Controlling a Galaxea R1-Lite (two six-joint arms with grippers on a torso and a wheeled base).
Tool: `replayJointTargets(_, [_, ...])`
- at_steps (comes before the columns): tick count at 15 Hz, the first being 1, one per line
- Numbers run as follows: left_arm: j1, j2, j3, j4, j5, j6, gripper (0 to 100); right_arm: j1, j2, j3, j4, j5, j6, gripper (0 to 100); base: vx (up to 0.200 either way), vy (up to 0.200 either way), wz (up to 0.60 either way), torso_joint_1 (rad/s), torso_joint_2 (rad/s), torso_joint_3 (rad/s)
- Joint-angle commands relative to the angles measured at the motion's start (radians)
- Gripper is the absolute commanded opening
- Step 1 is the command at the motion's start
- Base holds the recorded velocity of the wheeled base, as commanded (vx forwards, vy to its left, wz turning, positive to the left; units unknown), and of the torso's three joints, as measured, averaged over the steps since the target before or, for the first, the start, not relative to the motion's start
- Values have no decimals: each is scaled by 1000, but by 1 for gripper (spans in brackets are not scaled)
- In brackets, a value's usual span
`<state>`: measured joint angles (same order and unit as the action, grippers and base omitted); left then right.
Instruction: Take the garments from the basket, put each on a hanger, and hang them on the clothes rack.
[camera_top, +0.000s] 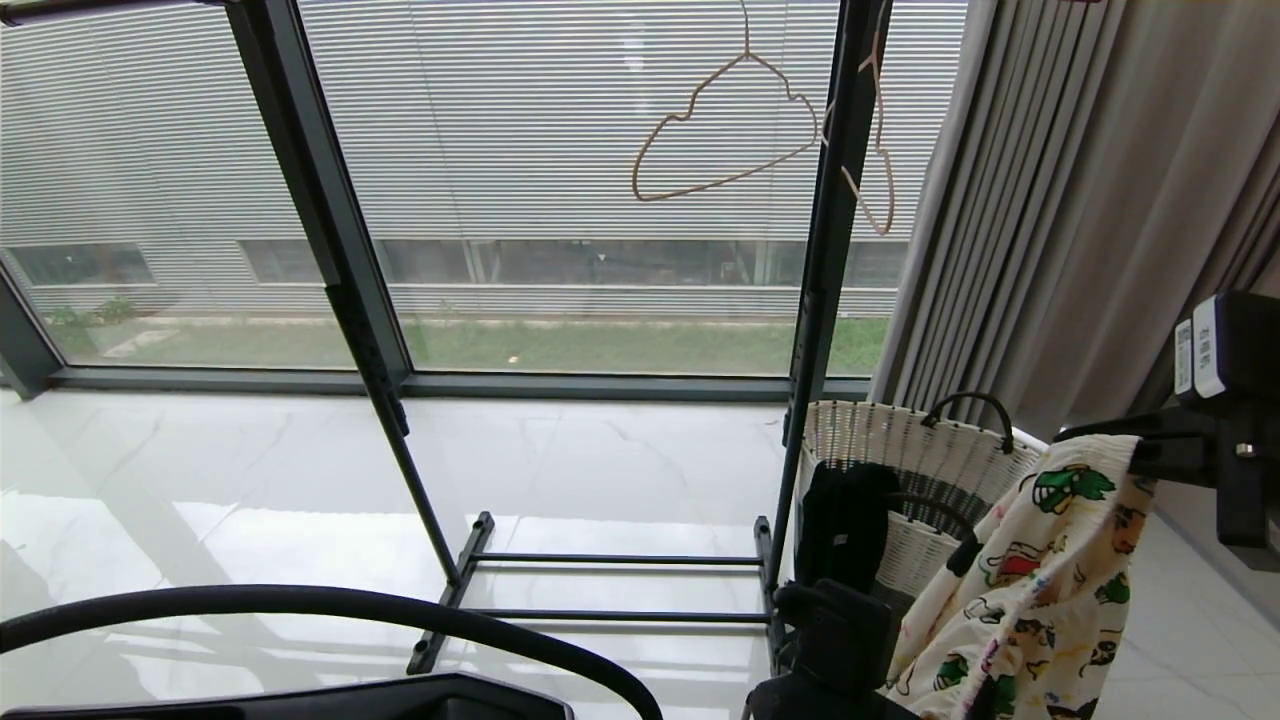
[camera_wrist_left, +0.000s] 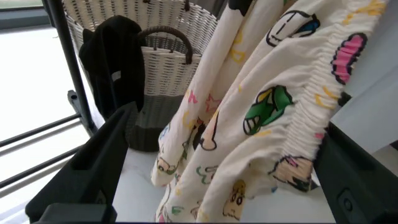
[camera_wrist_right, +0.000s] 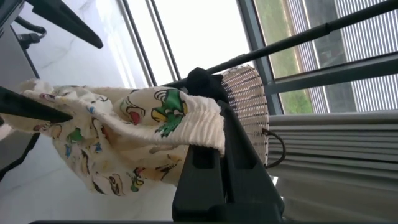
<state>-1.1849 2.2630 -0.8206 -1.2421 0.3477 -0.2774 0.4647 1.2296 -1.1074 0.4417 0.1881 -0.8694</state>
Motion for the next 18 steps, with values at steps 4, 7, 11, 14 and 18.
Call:
replayJointTargets(4, [1,-11,12,-2,-10,1,100,2,2,-2,0,4,1,0,0,0,0,0,0,0])
replayJointTargets(7, [11,-2,-25,1,-36,3,100,15,2,-3,0,25,0,0,0,0,0,0,0,0])
replayJointTargets(11, [21,38,-25,3,-39,3,100,19,4,-3,0,27,0,0,0,0,0,0,0,0])
replayJointTargets(14, [67,36,37,1,-18,84,100,28,7,-5,0,27,0,0,0,0,0,0,0,0])
replayJointTargets(18, [97,36,97,1,-19,150,100,71,10,-3,0,27,0,0,0,0,0,0,0,0])
